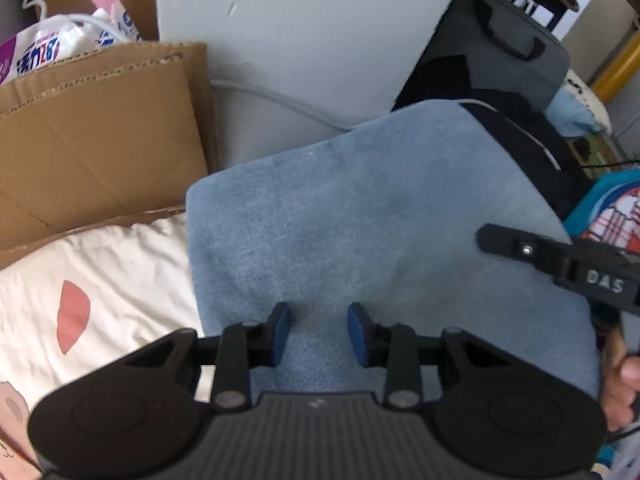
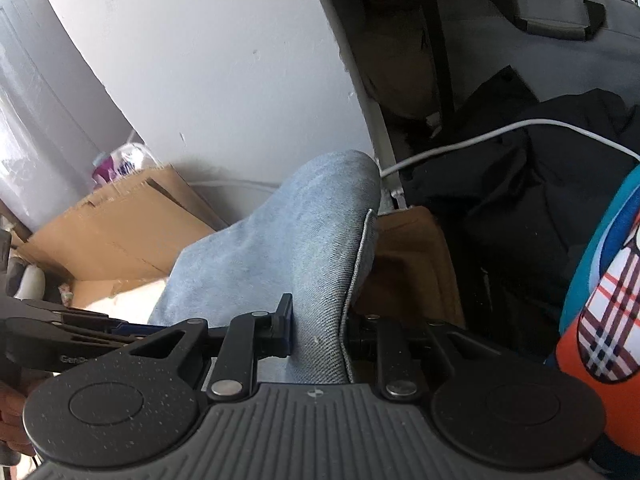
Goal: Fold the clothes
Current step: 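Withdraw both open grippers from the placed stack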
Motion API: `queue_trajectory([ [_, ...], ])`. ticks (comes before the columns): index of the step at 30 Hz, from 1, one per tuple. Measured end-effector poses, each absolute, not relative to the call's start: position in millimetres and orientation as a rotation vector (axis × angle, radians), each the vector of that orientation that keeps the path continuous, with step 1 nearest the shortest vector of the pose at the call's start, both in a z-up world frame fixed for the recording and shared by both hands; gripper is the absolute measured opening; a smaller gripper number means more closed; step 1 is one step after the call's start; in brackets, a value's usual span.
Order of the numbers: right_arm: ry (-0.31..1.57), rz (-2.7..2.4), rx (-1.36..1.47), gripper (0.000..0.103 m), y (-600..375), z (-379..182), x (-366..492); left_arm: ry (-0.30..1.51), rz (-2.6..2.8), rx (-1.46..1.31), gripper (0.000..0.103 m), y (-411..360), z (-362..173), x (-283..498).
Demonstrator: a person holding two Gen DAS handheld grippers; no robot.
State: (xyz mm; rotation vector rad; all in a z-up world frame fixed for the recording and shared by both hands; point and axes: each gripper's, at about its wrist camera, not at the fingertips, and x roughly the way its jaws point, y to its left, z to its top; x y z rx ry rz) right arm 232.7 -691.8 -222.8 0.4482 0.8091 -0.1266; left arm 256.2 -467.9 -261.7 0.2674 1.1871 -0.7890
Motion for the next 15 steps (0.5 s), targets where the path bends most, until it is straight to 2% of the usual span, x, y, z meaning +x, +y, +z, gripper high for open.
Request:
queue_trajectory([
  [5, 0.826, -0.161, 0.344, 0.030, -680, -207, 232, 1.198, -0.796, 0.275, 0.037, -468, -262, 260],
  [15, 0.765, -0.199, 0.285, 0.031, -684, -178, 213, 1.196, -0.797, 0.300, 0.037, -470, -264, 258],
])
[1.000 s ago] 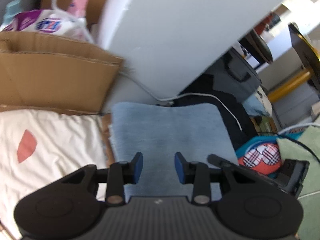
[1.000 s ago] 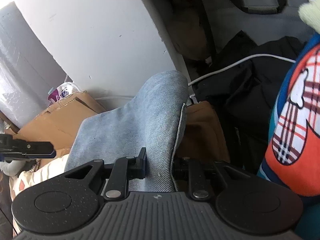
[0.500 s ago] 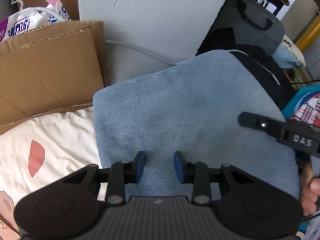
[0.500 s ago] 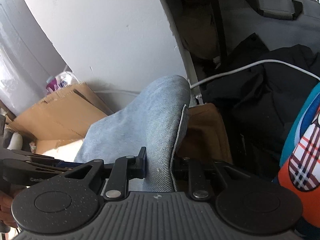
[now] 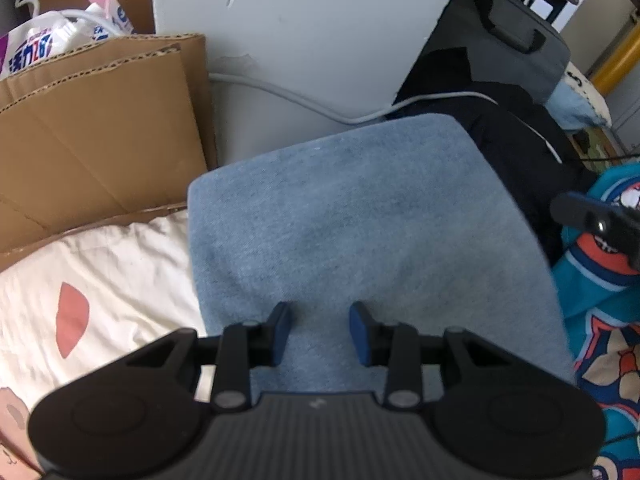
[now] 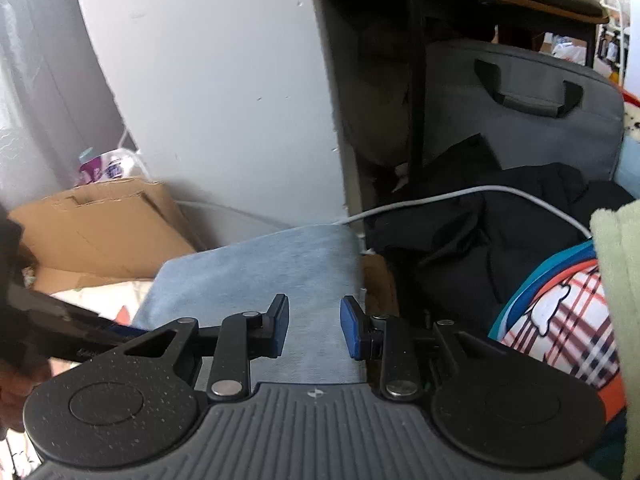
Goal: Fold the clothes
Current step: 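Withdraw both open grippers from the placed stack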
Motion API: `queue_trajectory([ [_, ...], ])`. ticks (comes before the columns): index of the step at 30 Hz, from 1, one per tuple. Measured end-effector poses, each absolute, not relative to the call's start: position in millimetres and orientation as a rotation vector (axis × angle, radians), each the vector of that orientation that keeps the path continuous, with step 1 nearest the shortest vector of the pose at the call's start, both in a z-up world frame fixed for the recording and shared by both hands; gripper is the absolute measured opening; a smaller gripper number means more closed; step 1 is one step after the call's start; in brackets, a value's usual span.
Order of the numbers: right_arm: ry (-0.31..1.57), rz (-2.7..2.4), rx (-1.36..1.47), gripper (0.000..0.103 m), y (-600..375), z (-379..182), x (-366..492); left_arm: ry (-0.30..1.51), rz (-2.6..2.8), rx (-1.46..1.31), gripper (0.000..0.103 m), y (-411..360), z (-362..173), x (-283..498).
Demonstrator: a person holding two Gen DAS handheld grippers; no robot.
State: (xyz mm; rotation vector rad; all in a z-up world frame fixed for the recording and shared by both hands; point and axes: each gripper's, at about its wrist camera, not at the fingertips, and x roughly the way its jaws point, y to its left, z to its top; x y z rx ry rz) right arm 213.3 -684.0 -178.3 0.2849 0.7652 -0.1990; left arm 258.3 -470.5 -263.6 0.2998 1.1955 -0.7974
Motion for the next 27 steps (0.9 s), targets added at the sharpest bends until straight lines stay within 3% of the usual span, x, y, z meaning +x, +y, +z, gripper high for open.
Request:
queue_trajectory([
  [11, 0.900, -0.177, 0.217, 0.027, -662, -237, 237, 1.184, -0.807, 0.303, 0.038, -470, -264, 257],
  [23, 0.817, -0.194, 0.268, 0.028, -684, -234, 269, 1.117, -0.799, 0.295, 0.033, -478, -252, 272],
  [27, 0.820, -0.188, 0.237, 0.028, -690, -236, 285, 1.096, -0.743, 0.254, 0.041, -481, -253, 285],
])
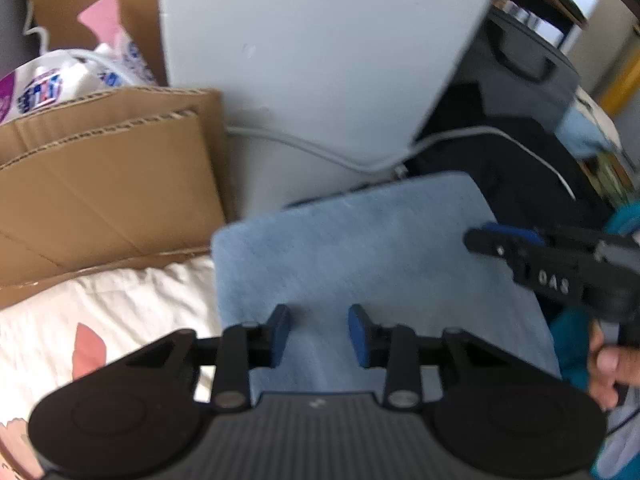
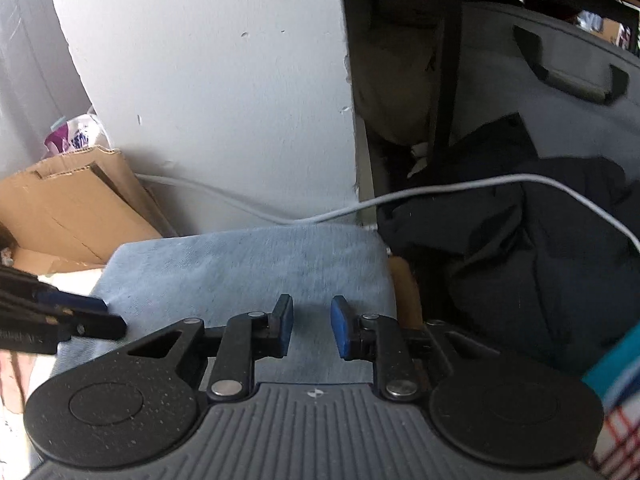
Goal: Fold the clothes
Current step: 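Withdraw both open grippers from the placed stack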
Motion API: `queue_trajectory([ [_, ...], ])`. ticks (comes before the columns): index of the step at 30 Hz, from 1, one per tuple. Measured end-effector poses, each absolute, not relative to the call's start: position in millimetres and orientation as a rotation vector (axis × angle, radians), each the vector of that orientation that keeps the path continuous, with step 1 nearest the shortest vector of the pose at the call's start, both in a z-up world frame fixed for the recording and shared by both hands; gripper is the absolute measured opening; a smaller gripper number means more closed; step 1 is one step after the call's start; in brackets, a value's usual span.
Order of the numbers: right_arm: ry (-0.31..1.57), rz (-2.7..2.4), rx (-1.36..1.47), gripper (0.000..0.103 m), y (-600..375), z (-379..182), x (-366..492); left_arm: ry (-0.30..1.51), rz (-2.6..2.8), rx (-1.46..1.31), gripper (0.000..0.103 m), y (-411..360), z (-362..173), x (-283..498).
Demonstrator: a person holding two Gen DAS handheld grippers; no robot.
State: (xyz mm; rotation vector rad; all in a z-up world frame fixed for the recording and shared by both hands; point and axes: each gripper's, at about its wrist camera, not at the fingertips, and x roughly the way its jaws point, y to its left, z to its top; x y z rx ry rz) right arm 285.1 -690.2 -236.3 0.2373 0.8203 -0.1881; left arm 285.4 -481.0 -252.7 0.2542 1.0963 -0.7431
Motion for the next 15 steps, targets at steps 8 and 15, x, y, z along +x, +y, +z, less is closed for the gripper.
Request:
queue_trajectory([
  [8, 0.783, -0.145, 0.254, 0.031, -691, -240, 306, 1.034, -0.710, 0.218, 0.044, -487, -259, 297],
  [15, 0.826, -0.153, 0.238, 0.032, -690, -251, 319, 1.034, -0.752, 0.209, 0.041, -480, -249, 284],
])
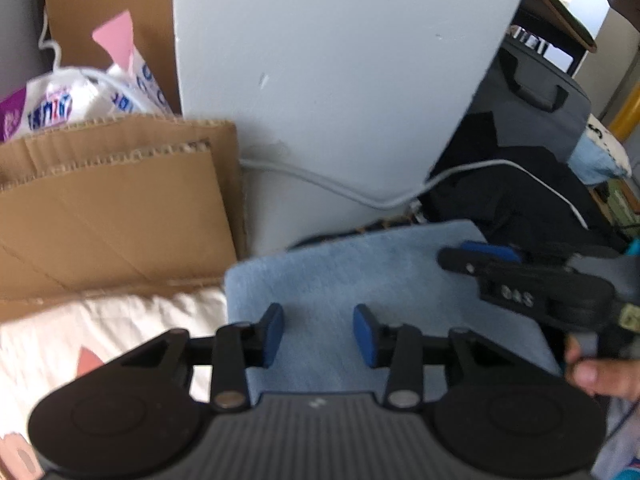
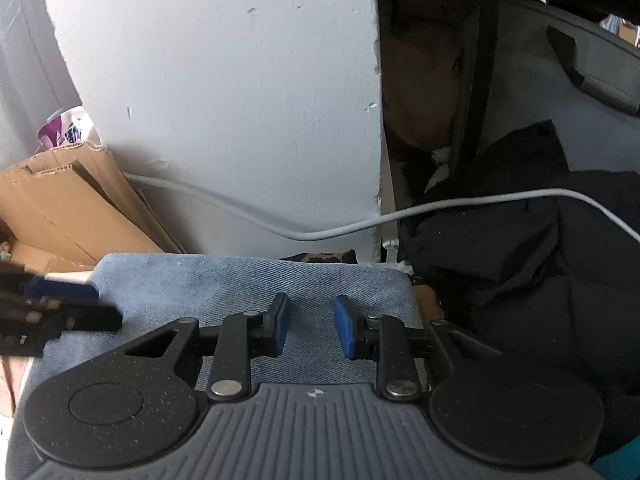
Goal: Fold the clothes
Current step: 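Withdraw both open grippers from the placed stack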
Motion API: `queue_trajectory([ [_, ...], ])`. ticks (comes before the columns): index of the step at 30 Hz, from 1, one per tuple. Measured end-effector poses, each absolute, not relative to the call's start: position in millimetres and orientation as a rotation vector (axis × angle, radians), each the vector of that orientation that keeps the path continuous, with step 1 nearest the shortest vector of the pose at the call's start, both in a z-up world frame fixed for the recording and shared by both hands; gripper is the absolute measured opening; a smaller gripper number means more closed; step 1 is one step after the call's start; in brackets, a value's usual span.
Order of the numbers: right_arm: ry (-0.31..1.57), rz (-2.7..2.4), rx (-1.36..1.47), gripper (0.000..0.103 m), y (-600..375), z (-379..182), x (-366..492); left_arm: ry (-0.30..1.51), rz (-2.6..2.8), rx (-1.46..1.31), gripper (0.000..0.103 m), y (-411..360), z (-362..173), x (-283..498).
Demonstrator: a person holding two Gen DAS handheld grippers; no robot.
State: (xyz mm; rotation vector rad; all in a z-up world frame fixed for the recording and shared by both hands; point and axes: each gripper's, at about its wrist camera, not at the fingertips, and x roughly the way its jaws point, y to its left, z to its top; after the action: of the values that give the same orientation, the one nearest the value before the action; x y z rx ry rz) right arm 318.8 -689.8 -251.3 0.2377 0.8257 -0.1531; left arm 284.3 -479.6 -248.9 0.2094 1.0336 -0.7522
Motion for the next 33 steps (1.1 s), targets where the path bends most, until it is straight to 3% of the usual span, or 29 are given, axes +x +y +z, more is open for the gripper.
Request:
queue_trajectory([
  [8, 0.828, -0.058, 0.219, 0.038, -665, -235, 284, 1.060, -0.845, 0.188, 0.037, -458, -236, 254],
  [11, 0.813, -0.007, 0.254, 0.046, -654, -233, 265, 1.057, -0.865, 0.208, 0.036, -455, -235, 241],
  [20, 0.839, 0.079, 0.174, 0.047, -606, -239, 221, 1.074, -0.873, 0.283, 0.023, -447, -259, 222],
  [33, 0.855, 0.030, 0.169, 0.051, -600, -246, 215, 1.044, -0.889, 0.298, 0.023, -435, -268, 213],
])
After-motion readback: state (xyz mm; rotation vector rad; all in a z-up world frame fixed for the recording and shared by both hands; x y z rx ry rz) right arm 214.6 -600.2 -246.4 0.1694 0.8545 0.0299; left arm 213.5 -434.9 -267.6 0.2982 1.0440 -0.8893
